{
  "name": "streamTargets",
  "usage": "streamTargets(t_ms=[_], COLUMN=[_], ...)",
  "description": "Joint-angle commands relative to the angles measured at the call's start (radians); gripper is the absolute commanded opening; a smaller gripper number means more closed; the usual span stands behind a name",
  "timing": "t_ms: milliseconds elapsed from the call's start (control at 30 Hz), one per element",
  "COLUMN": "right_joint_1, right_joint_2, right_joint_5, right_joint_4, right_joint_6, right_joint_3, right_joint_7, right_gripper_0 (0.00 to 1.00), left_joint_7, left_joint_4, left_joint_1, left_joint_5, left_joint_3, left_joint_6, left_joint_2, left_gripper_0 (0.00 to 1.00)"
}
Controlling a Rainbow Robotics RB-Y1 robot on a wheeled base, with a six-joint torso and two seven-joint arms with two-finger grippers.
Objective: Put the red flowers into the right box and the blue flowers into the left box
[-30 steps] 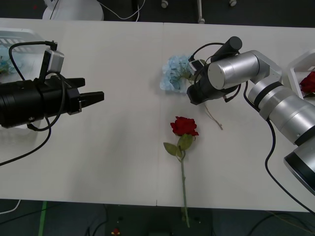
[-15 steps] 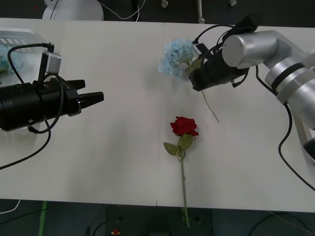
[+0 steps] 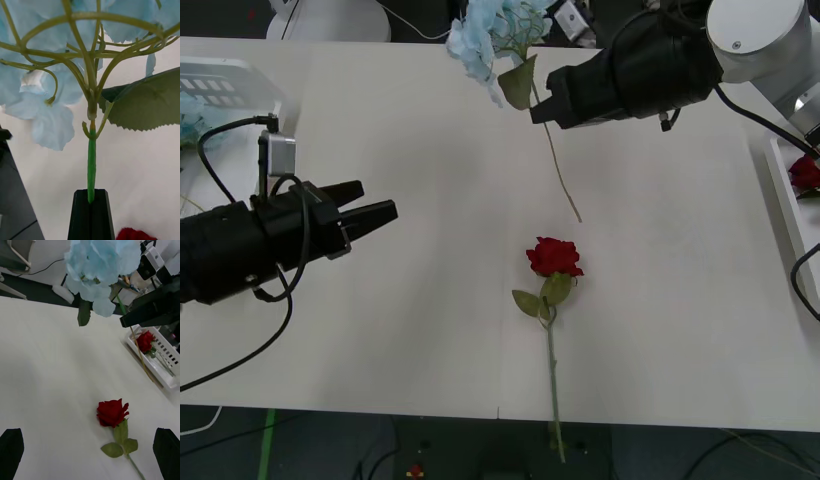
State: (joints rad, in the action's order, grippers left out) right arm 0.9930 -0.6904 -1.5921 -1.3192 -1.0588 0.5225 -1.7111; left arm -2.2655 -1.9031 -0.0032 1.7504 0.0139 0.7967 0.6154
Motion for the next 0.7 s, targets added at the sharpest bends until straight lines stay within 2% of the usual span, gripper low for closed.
streamTargets(t_ms=[33, 167, 400, 700], right_joint_1=[0.009, 0.006, 0.004, 0.004], right_joint_2=[0.052, 0.124, 0.232, 0.331], right_joint_5=[-0.016, -0.012, 0.026, 0.044], right_joint_4=[-0.106, -0.121, -0.121, -0.121], right_joint_6=[0.071, 0.137, 0.184, 0.207], right_joint_3=[-0.036, -0.036, -0.038, -0.036], right_joint_7=[-0.036, -0.035, -0.038, -0.044], right_gripper_0=[0.00, 0.00, 0.00, 0.00], left_joint_7=[-0.065, -0.080, -0.095, -0.101], left_joint_4=[-0.100, -0.175, -0.198, -0.189], left_joint_1=[0.069, 0.108, 0.108, 0.045], left_joint_5=[0.058, 0.060, 0.063, 0.060], left_joint_3=[-0.120, -0.232, -0.308, -0.373], left_joint_6=[-0.160, -0.341, -0.430, -0.533], left_joint_2=[-0.040, -0.042, -0.042, -0.042], left_gripper_0=[1.00, 1.00, 1.00, 1.00])
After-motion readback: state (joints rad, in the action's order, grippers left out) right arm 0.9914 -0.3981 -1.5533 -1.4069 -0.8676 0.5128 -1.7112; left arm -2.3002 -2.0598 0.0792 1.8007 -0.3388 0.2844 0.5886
